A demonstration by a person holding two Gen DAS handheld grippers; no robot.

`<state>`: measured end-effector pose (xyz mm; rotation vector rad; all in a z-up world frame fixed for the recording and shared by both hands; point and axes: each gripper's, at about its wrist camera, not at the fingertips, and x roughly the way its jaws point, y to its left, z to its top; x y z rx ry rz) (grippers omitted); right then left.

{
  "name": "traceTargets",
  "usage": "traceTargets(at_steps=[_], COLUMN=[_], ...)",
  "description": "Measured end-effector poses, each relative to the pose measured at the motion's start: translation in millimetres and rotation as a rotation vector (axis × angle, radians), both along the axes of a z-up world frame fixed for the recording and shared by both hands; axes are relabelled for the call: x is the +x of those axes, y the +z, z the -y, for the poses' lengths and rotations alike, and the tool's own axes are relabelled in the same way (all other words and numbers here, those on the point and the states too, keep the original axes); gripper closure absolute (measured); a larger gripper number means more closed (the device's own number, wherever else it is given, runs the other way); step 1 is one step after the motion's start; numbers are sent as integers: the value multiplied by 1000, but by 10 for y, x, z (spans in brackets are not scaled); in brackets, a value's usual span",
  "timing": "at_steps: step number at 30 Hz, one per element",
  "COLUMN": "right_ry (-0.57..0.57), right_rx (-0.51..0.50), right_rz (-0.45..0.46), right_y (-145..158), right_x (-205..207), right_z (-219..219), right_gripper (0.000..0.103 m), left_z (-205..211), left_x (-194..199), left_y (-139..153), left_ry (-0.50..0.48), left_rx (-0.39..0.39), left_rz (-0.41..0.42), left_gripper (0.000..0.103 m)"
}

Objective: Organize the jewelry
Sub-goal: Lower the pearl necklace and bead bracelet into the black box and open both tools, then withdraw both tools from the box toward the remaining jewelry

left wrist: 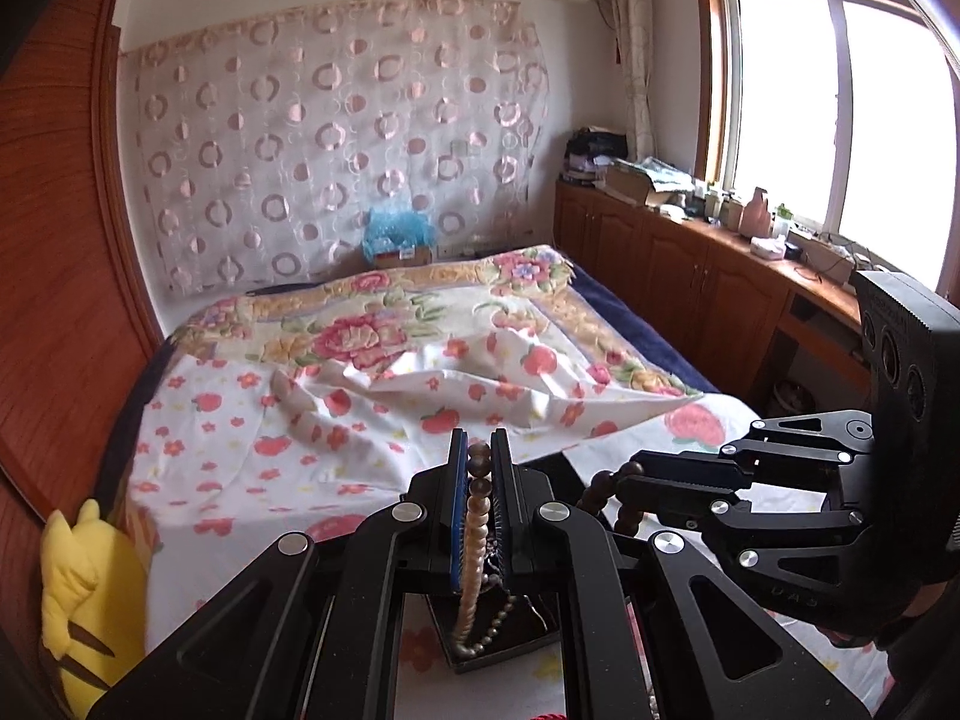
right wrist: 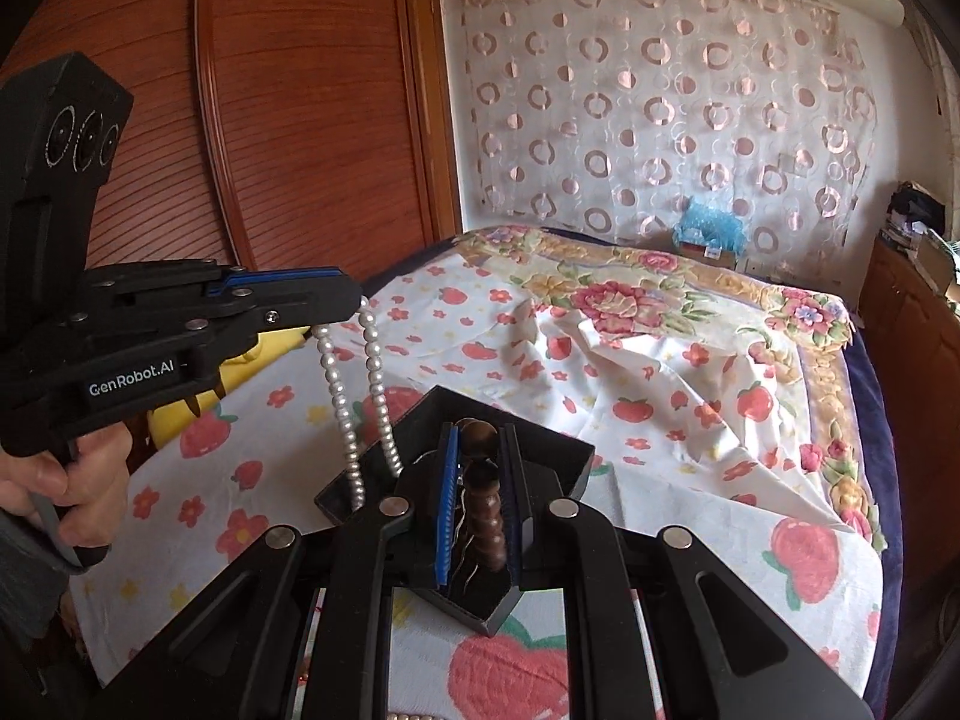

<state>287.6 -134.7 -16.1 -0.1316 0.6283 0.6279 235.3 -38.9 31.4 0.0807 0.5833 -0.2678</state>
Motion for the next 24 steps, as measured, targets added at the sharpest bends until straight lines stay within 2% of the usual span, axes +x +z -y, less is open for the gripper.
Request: traceTargets(at_steps=[10, 14, 17, 19, 24], right_ry=[1, -4, -12, -19, -34], right_rx=[-18, -33, -46, -45, -41], right_rz=[-61, -71, -70, -69, -65], right_y=[-239, -283, -301, -300, -291], right_x=[85, 66, 35, 23, -61], right_z=[-75, -90, -88, -68, -28], right_gripper=[87, 87, 86, 71, 70], left_z=[-22, -103, -171, -204, -263], left_x=[17, -44, -118, -190, -341], left_y=[-102, -182, -262, -316, -383], left_ry=[5, 17, 22, 27, 33], left_rx=[0, -4, -2, -2, 1], left_rz=[-16, -23, -33, -43, -59], left_gripper=[95, 85, 85, 85, 83])
